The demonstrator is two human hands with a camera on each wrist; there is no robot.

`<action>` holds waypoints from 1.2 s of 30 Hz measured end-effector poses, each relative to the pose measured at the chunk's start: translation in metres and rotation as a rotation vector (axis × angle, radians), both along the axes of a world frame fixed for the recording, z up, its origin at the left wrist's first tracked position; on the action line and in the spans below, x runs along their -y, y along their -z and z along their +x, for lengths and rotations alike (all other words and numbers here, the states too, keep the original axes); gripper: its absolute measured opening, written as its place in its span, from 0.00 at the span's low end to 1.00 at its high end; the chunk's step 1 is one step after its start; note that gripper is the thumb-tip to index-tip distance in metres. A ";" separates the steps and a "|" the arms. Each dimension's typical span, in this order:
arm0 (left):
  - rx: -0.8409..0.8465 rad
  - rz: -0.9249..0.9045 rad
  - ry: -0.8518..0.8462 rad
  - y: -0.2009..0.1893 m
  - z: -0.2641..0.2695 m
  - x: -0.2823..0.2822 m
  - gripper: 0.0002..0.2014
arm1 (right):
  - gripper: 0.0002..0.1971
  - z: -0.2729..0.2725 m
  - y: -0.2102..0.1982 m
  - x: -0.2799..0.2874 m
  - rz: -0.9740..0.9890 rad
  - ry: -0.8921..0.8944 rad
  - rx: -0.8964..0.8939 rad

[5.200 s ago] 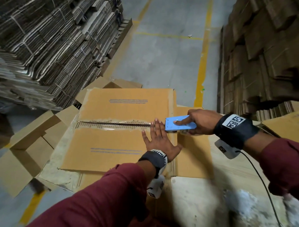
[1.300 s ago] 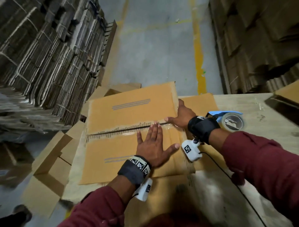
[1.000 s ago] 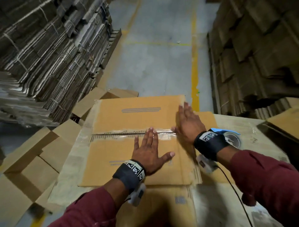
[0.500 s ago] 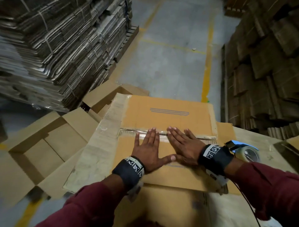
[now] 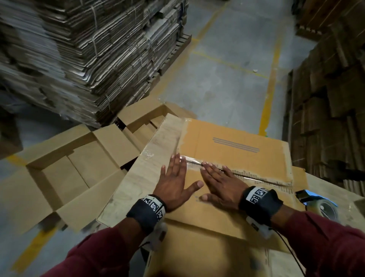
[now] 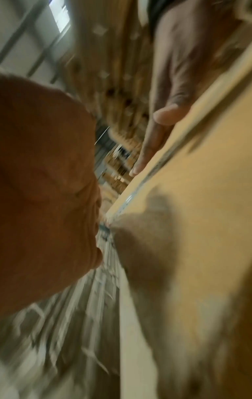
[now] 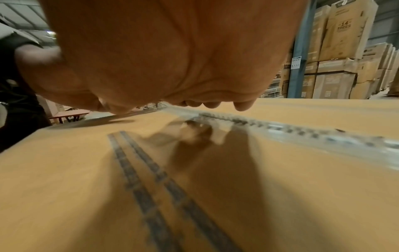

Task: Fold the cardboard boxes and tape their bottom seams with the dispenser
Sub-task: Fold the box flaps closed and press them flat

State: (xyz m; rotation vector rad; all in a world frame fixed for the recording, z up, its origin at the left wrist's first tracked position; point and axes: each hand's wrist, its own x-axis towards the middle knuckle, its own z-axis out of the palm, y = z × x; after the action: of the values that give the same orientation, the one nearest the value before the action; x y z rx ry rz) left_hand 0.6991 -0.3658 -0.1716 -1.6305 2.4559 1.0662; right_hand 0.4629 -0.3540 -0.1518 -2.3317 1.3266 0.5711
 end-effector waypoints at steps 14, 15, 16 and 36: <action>-0.644 0.592 -0.281 -0.008 0.061 0.037 0.39 | 0.54 0.070 -0.002 0.033 0.060 -0.008 0.038; -0.610 0.509 -0.236 -0.017 0.060 0.038 0.39 | 0.54 0.067 -0.008 0.030 0.048 0.032 0.075; -0.557 0.415 -0.195 -0.026 0.058 0.038 0.40 | 0.52 0.061 -0.013 0.026 0.030 0.094 0.113; -0.063 0.127 -0.297 -0.034 -0.189 -0.115 0.45 | 0.45 -0.204 0.034 -0.092 0.074 1.421 0.433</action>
State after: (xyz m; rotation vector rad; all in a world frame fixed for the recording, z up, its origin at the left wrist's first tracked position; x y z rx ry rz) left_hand 0.5104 -0.2505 -0.1372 -1.9909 2.1734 1.2944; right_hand 0.2586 -0.2617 -0.1860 -0.8608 2.1308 -0.3197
